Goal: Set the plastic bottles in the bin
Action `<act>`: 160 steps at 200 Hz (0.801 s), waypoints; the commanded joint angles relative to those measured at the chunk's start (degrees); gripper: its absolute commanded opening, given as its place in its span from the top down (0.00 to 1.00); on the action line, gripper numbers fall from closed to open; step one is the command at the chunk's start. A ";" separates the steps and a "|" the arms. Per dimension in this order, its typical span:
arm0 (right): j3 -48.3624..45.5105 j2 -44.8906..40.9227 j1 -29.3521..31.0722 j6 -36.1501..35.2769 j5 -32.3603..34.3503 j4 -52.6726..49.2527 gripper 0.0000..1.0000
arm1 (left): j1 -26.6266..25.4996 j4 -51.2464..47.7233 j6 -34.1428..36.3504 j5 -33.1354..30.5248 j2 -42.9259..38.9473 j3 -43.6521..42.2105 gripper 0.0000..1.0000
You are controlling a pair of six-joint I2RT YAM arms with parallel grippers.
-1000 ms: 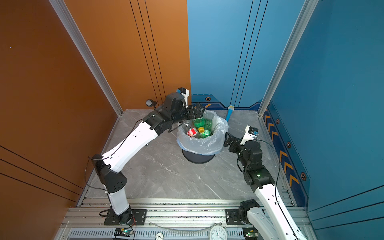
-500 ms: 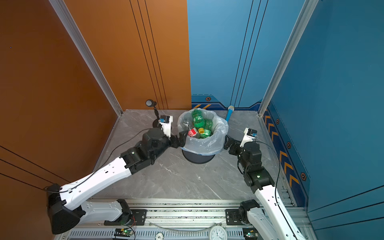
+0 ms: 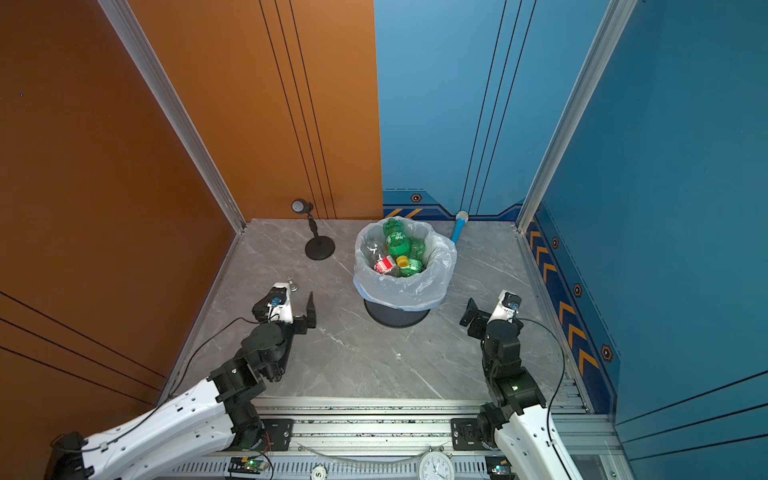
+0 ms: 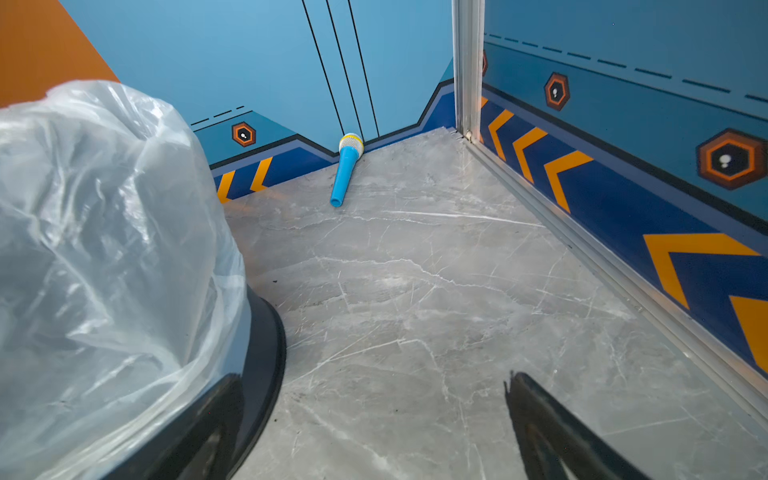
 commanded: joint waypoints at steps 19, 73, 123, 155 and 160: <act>-5.46 9.85 3.14 -14.66 11.87 22.00 0.00 | 19.65 7.35 -4.98 7.10 -3.72 -10.02 0.02; -6.64 45.85 -0.23 -21.09 5.38 60.06 0.00 | 37.05 25.35 1.32 25.05 18.82 -9.82 0.02; -2.91 61.97 -8.23 -17.74 -2.35 69.72 0.00 | 37.95 49.25 3.67 34.27 52.62 -2.05 0.02; 1.71 61.53 -8.84 -18.65 -6.68 60.12 0.00 | 38.99 39.39 1.85 34.81 50.36 1.11 0.02; 1.91 61.65 -8.92 -18.47 -6.25 59.79 0.00 | 39.23 35.00 1.32 35.09 48.95 1.90 0.02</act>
